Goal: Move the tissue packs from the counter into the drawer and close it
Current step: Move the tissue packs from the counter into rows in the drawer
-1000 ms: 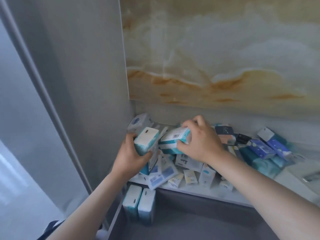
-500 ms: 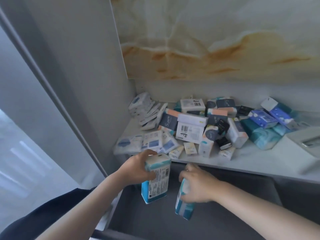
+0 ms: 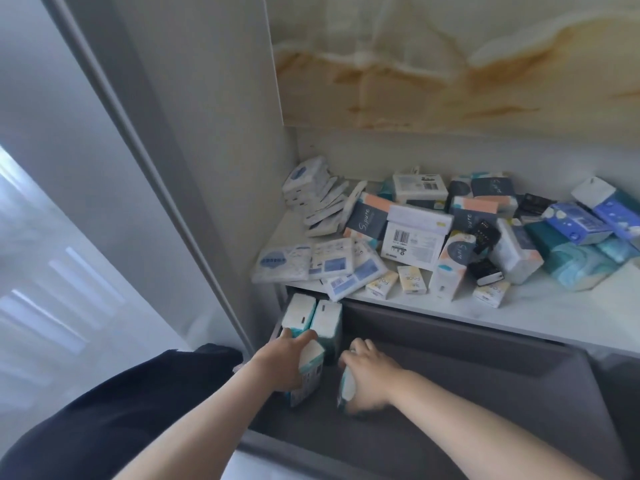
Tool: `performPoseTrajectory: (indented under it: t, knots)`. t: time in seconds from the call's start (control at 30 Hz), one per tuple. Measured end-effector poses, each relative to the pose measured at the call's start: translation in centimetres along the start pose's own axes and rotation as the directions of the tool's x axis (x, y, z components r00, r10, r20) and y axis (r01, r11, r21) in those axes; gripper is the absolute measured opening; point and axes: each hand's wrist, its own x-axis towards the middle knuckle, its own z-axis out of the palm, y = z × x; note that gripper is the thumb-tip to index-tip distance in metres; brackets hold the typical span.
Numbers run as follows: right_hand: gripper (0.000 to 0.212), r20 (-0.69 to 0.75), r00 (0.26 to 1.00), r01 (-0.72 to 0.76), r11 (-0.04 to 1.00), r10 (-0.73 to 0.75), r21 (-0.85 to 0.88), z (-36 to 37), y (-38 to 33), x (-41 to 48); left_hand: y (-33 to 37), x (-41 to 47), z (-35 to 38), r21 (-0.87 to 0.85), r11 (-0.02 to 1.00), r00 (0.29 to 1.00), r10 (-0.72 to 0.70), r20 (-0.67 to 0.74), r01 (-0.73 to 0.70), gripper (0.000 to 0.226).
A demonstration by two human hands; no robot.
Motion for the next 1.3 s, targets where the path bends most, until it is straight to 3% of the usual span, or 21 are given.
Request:
performPoseTrajectory:
  t: [0.1,0.2,0.3,0.37,0.4,0.47,0.5,0.6,0.73,0.9,1.03,1.13,1.3]
  knots:
    - [0.093,0.002,1.000,0.030,0.994,-0.030,0.102,0.7,-0.5,0.9,-0.5,0.7,0.9,0.185,0.981,0.997,-0.056,-0.060,0.066,0.094]
    - [0.097,-0.013,1.000,0.017,0.935,-0.014,0.355,1.1,-0.5,1.2,-0.7,1.4,1.3,0.357,0.927,0.983,-0.057,-0.173,0.116,0.086]
    - [0.096,-0.076,0.982,-0.081,0.751,0.171,0.656,1.2,-0.4,1.2,-1.2,2.1,1.2,0.303,0.938,0.976,-0.112,-0.188,0.167,0.093]
    - [0.111,0.031,0.949,-0.216,0.576,0.313,0.788,1.0,-0.4,1.1,-1.8,2.4,0.8,0.289,0.945,0.986,-0.132,-0.102,0.157,0.115]
    - [0.111,0.158,0.925,-0.315,0.468,0.345,0.826,0.9,-0.5,1.2,-2.1,2.4,0.6,0.281,0.949,0.989,-0.130,-0.075,0.146,0.120]
    - [0.089,0.426,0.860,-0.496,0.261,0.280,0.828,1.0,-0.8,1.7,-2.4,2.5,0.3,0.249,0.961,0.991,-0.108,-0.076,0.124,0.119]
    - [0.074,0.486,0.842,-0.531,0.194,0.235,0.825,1.1,-1.2,1.9,-2.5,2.5,0.3,0.229,0.966,0.991,-0.100,-0.087,0.118,0.118]
    - [0.049,0.470,0.856,-0.498,0.105,0.215,0.861,1.7,-2.3,3.0,-2.4,2.4,0.6,0.224,0.968,0.987,-0.082,-0.140,0.112,0.123]
    - [0.046,0.433,0.880,-0.437,-0.027,0.193,0.899,2.2,-3.9,4.4,-2.9,2.3,0.3,0.242,0.969,0.988,-0.013,-0.152,0.050,0.137]
    - [0.041,0.452,0.867,-0.453,-0.047,0.208,0.890,1.9,-3.5,4.4,-3.9,3.0,0.5,0.309,0.948,0.991,0.109,-0.082,-0.079,0.135]
    - [0.042,0.357,0.854,-0.426,0.115,0.378,0.898,1.7,-4.0,4.8,-4.2,3.4,1.0,0.371,0.925,0.974,0.155,-0.166,-0.084,0.124]
    - [0.048,0.337,0.861,-0.425,0.176,0.382,0.888,1.3,-4.6,5.1,-3.8,3.6,0.7,0.380,0.922,0.981,0.134,-0.142,-0.071,0.130]
    - [0.067,0.133,0.877,-0.308,0.327,0.462,0.893,0.4,-3.4,3.9,-2.2,3.5,0.0,0.332,0.939,0.982,0.142,-0.124,-0.094,0.133]
